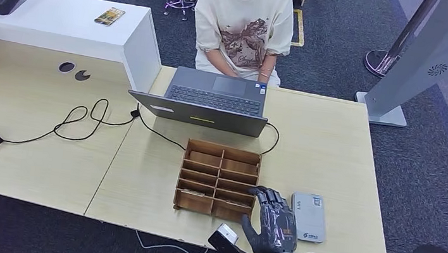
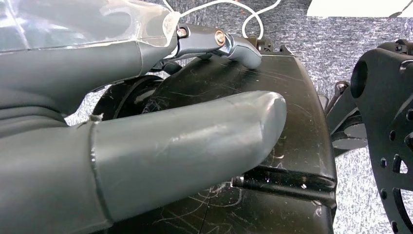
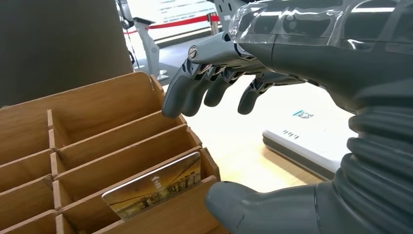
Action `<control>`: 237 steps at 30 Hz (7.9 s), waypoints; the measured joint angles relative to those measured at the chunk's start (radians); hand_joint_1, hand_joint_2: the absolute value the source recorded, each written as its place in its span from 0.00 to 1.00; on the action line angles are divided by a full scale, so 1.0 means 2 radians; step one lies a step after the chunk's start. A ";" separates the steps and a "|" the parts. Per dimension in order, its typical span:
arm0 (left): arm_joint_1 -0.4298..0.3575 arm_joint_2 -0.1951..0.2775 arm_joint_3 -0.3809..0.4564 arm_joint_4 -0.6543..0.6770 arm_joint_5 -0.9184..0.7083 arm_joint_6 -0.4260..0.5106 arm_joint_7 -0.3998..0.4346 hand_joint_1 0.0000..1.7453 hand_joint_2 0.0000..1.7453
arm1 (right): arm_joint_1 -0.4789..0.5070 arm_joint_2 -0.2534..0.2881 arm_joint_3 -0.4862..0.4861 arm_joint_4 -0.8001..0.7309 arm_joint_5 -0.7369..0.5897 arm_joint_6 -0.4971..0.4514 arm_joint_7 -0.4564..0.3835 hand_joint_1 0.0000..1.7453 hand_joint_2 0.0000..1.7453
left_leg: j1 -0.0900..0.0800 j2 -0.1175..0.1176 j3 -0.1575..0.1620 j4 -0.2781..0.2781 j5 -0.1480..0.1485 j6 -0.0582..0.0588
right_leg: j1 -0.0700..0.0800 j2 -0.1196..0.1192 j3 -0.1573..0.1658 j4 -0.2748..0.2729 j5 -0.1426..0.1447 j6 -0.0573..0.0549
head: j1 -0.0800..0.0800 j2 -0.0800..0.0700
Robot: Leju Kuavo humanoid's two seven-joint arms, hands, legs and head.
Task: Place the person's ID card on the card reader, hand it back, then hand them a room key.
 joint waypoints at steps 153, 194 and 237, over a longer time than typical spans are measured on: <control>0.003 0.013 -0.009 0.000 0.000 0.007 -0.029 0.00 0.00 | -0.028 -0.024 0.008 -0.071 -0.115 -0.005 -0.120 1.00 1.00 | 0.000 0.000 0.000 0.000 0.000 0.000 | 0.000 0.000 0.000 0.000 0.000 0.000 | 0.000 0.000; 0.003 0.020 -0.009 0.000 0.000 0.004 -0.047 0.00 0.00 | -0.394 -0.064 -0.023 0.099 -0.218 0.072 -0.115 1.00 1.00 | 0.000 0.000 0.000 0.000 0.001 -0.001 | 0.000 0.001 0.000 0.001 0.001 0.000 | 0.000 0.000; -0.002 0.028 -0.004 0.000 0.000 -0.020 -0.037 0.00 0.00 | -0.628 0.018 -0.087 0.498 -0.260 0.150 0.024 1.00 1.00 | 0.000 0.000 0.000 0.001 0.002 -0.002 | 0.000 0.001 0.000 0.001 0.002 -0.001 | 0.000 0.000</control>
